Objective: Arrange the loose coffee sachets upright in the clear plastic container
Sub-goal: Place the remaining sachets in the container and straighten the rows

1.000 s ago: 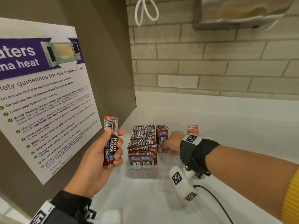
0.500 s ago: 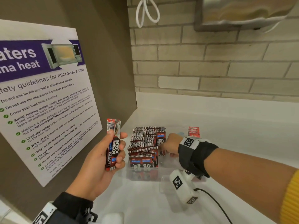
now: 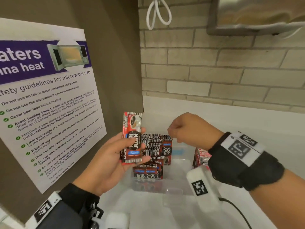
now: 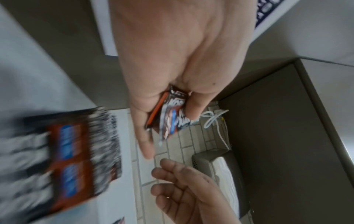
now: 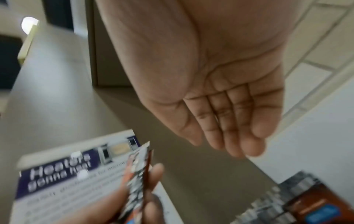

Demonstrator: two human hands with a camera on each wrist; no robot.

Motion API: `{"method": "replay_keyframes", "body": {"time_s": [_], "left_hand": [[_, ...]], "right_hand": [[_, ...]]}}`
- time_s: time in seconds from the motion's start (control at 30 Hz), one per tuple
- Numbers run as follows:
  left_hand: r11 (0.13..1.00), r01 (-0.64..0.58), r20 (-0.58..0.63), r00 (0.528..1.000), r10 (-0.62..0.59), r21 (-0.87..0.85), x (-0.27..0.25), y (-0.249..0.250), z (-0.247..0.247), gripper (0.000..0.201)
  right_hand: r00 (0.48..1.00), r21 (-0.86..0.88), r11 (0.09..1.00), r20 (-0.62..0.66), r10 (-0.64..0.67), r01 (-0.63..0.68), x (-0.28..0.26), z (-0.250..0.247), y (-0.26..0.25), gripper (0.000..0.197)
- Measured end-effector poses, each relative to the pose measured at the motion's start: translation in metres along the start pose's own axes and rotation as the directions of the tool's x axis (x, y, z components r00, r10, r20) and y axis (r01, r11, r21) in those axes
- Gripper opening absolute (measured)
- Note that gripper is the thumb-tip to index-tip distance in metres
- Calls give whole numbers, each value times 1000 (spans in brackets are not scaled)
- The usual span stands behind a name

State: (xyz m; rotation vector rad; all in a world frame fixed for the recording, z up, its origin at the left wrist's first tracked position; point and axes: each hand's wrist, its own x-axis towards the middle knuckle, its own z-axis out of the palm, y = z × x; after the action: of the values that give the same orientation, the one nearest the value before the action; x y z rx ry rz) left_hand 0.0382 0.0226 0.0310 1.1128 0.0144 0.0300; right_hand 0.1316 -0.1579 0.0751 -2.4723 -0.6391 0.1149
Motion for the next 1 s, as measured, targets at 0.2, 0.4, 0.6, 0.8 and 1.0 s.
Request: {"method": "replay_keyframes", "body": {"time_s": [0.2, 0.4, 0.6, 0.8, 1.0], "left_hand": [[997, -55, -32, 998, 57, 59, 28, 28, 15, 28], [998, -65, -75, 995, 65, 11, 41, 12, 24, 28], [998, -57, -63, 997, 55, -33, 46, 0, 32, 27], [990, -94, -72, 992, 102, 108, 47, -5, 36, 25], [990, -117, -93, 988, 123, 74, 44, -10, 37, 26]], "right_hand": [[995, 600, 793, -59, -85, 104, -6, 21, -18, 12], [991, 835, 535, -117, -57, 130, -2, 40, -13, 15], [992, 893, 438, -123, 23, 101, 3, 49, 2, 16], [993, 918, 381, -115, 3, 105, 1, 52, 10, 29], [994, 988, 106, -111, 19, 108, 3, 48, 12, 24]]}}
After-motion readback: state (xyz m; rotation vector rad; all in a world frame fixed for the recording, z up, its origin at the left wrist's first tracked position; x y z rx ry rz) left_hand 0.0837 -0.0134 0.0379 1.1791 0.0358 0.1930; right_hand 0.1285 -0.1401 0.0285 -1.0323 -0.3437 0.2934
